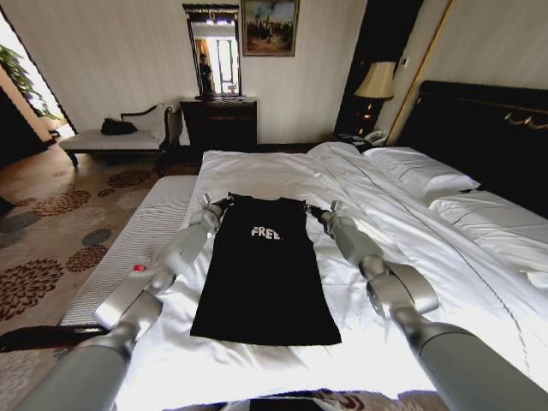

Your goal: Fold the clothes on the bed.

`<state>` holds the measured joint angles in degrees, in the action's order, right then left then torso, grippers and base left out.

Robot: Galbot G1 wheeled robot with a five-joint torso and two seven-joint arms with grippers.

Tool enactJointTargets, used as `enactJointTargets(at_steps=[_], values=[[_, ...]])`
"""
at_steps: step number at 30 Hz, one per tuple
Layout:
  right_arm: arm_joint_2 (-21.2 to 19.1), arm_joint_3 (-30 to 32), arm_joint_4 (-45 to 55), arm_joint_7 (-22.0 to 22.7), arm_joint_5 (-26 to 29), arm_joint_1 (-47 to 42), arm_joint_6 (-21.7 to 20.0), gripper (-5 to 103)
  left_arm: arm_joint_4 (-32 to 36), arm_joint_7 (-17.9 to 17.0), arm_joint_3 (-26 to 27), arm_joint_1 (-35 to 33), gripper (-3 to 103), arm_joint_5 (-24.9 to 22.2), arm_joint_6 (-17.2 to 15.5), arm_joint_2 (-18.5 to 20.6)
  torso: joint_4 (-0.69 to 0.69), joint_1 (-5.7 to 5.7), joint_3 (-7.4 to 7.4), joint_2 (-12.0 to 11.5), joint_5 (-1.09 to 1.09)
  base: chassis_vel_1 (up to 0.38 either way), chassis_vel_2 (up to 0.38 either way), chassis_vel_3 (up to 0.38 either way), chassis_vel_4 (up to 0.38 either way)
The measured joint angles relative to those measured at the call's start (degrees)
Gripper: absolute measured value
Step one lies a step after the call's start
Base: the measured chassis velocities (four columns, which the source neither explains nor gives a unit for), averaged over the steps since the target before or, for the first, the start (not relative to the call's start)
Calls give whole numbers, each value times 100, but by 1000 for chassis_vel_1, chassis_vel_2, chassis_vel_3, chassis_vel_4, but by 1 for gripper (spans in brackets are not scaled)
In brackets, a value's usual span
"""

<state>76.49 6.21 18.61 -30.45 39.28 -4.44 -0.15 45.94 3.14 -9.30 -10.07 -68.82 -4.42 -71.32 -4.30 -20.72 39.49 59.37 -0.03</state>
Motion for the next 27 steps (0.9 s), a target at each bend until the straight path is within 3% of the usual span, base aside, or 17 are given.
enactJointTargets(at_steps=[4, 11, 20, 27], values=[[-55, -55, 117, -61, 5, -147, 234, 1, 82, -6, 132, -173, 2, 113, 155, 8, -2, 1, 0, 0, 0, 0, 0, 0, 0], [-371, -343, 790, -213, 111, -523, 774, 1, 486, 33, 333, -631, 2, 504, 743, 126, -4, 0, 0, 0, -1, 0, 0, 0, 0], [-702, -474, 1613, -237, -131, -1149, 1433, 1, 1532, -1, 354, -1334, 2, 1062, 860, 529, -3, 1, -1, 0, -1, 0, 0, 0, 0], [-1033, -390, 2463, 11, -233, -1773, 1660, 1, 2097, -171, 477, -1756, 2, 1198, 1003, 787, -4, 1, 0, 0, 0, 0, 0, 0, 0]])
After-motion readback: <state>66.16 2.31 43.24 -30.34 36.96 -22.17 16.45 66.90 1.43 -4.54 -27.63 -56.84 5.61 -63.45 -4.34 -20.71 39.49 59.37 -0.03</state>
